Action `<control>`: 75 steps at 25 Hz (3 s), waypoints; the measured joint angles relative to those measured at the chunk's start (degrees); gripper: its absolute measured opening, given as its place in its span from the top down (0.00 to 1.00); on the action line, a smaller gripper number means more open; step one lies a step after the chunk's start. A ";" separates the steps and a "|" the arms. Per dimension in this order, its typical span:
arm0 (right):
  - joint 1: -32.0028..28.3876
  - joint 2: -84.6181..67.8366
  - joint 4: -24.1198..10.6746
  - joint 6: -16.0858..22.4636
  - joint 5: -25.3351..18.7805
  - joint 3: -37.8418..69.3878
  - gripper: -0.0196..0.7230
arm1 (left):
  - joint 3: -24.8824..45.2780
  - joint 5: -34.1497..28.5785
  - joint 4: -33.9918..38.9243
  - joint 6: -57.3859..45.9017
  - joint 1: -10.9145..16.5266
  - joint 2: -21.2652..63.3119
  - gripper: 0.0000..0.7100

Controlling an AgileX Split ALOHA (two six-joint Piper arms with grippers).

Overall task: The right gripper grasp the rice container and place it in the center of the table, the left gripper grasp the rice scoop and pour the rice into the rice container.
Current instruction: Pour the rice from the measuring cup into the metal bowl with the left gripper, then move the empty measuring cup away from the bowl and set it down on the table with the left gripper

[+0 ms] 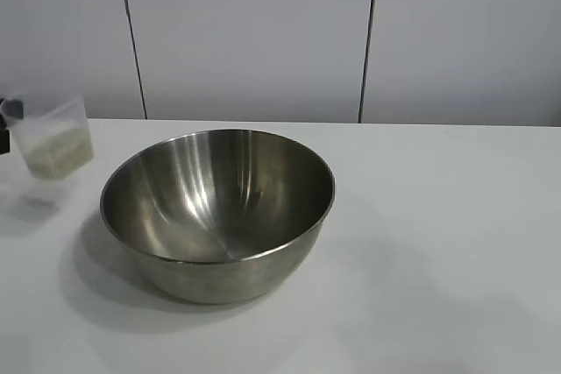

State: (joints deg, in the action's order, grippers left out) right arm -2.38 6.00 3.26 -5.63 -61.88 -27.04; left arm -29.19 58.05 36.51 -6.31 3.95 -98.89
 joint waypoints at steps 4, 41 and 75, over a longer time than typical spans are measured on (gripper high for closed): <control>0.00 0.00 0.00 0.00 0.00 0.00 0.31 | -0.91 -10.96 0.32 0.25 -8.21 8.18 0.98; 0.00 0.06 0.00 0.00 -0.01 0.00 0.31 | -10.29 -24.49 -32.50 132.55 -38.00 3.98 0.98; 0.00 0.06 0.00 0.00 0.03 0.00 0.31 | -10.29 -12.19 -42.38 60.32 -32.29 3.98 0.98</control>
State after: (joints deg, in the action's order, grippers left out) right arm -2.38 6.06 3.26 -5.63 -61.85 -27.04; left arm -39.48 45.87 -5.87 54.01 -28.33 -94.91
